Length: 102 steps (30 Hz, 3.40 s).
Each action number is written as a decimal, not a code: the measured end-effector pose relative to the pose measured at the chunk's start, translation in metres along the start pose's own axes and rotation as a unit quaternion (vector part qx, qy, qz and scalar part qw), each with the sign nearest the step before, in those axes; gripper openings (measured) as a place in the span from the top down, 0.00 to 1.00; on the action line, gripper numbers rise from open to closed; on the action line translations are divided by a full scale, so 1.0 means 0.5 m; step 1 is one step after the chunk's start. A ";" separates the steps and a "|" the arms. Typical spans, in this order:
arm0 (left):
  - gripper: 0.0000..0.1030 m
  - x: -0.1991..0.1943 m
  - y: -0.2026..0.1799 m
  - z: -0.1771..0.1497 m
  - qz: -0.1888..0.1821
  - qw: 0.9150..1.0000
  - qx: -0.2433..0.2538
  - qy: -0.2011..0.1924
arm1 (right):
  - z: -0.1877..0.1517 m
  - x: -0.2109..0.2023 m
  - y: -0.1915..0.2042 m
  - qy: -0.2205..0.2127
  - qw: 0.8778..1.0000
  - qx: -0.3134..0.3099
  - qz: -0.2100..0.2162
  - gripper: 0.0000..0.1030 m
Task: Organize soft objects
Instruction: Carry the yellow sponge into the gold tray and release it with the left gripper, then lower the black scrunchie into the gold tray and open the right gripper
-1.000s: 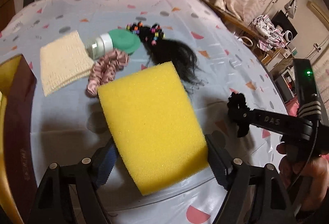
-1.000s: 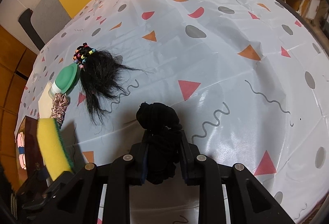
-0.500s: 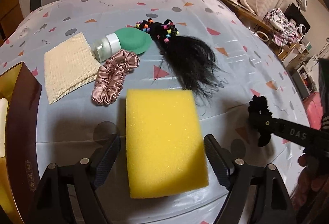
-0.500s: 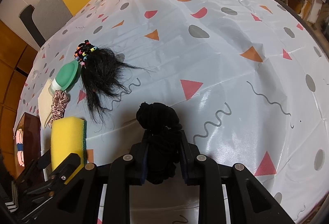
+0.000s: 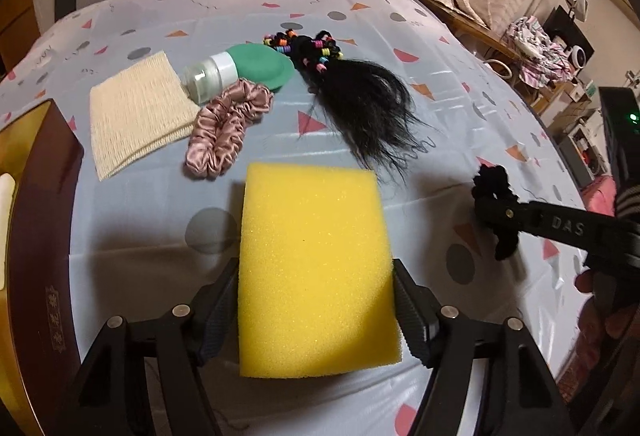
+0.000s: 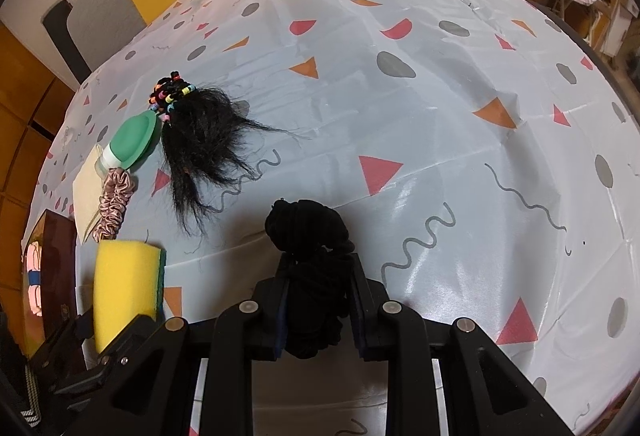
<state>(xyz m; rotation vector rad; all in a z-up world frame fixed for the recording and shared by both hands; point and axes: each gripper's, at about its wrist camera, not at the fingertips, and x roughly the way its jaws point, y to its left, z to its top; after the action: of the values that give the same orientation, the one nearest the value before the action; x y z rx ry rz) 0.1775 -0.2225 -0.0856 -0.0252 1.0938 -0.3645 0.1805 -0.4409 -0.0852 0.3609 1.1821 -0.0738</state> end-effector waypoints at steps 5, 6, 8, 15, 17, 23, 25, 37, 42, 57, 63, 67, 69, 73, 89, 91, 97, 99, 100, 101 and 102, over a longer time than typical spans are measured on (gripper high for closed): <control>0.31 -0.031 0.017 -0.020 -0.019 1.000 -0.017 -0.015 | -0.001 -0.004 0.007 -0.007 1.000 -0.008 0.002 0.76; 0.32 -0.040 0.019 -0.025 -0.022 0.999 -0.019 -0.019 | -0.001 -0.005 0.007 -0.008 1.000 -0.009 0.002 0.76; 0.32 -0.057 0.023 -0.035 -0.027 0.999 -0.020 -0.027 | 0.000 -0.007 0.008 -0.010 1.000 -0.010 0.002 0.76; 0.32 -0.122 0.037 -0.066 -0.031 0.998 -0.006 -0.051 | -0.001 -0.007 0.011 -0.011 1.000 -0.015 -0.002 0.76; 0.32 -0.136 0.044 -0.074 -0.032 0.998 -0.009 -0.055 | -0.003 -0.007 0.011 -0.012 1.000 -0.017 -0.001 0.76; 0.32 -0.191 0.083 -0.094 -0.037 0.996 -0.022 -0.075 | -0.006 -0.008 0.013 -0.014 1.000 -0.020 -0.003 0.76; 0.32 -0.212 0.103 -0.099 -0.038 0.995 -0.031 -0.083 | -0.007 -0.008 0.014 -0.014 1.000 -0.021 -0.004 0.76; 0.32 -0.296 0.256 -0.128 -0.004 0.991 -0.084 -0.107 | -0.009 -0.012 0.018 -0.023 0.999 -0.025 -0.004 0.76; 0.32 -0.309 0.334 -0.141 0.034 0.990 -0.098 -0.100 | -0.014 -0.011 0.024 -0.023 0.999 -0.029 -0.004 0.76; 0.31 -0.298 0.522 -0.203 0.085 0.985 -0.144 -0.051 | -0.054 -0.081 0.100 -0.133 0.988 -0.077 0.023 0.76; 0.30 -0.290 0.540 -0.218 0.103 0.982 -0.150 -0.045 | -0.100 -0.094 0.174 -0.136 0.984 -0.105 0.050 0.76; 0.19 -0.307 0.539 -0.229 0.134 0.976 -0.154 -0.073 | -0.119 -0.115 0.238 -0.138 0.979 -0.123 0.085 0.76; 0.19 -0.315 0.542 -0.230 0.140 0.974 -0.156 -0.081 | -0.128 -0.122 0.271 -0.138 0.976 -0.136 0.096 0.76; 0.19 -0.335 0.555 -0.233 0.121 0.971 -0.181 -0.103 | -0.145 -0.132 0.338 -0.134 0.970 -0.164 0.122 0.76; 0.20 -0.323 0.457 -0.242 0.047 0.984 -0.140 -0.097 | -0.200 -0.123 0.559 -0.099 0.947 -0.256 0.168 0.75; 0.20 -0.321 0.452 -0.245 0.046 0.985 -0.137 -0.095 | -0.202 -0.116 0.579 -0.091 0.945 -0.264 0.168 0.76; 0.20 -0.322 0.451 -0.245 0.046 0.985 -0.139 -0.095 | -0.189 -0.084 0.643 -0.085 0.942 -0.293 0.144 0.75; 0.20 -0.323 0.452 -0.245 0.046 0.985 -0.140 -0.095 | -0.181 -0.072 0.660 -0.083 0.942 -0.293 0.140 0.75; 0.20 -0.324 0.451 -0.246 0.046 0.984 -0.140 -0.095 | -0.177 -0.065 0.668 -0.082 0.943 -0.292 0.138 0.75; 0.20 -0.325 0.452 -0.245 0.047 0.984 -0.140 -0.096 | -0.173 -0.058 0.677 -0.080 0.943 -0.293 0.136 0.75; 0.20 -0.327 0.452 -0.245 0.047 0.984 -0.139 -0.097 | -0.170 -0.051 0.687 -0.081 0.943 -0.295 0.132 0.75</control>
<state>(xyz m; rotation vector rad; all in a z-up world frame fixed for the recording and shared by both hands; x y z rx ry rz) 0.0670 0.0583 -0.0463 -0.2520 0.9422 -0.1195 0.1785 -0.0947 -0.0086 -0.0228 0.9310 0.4702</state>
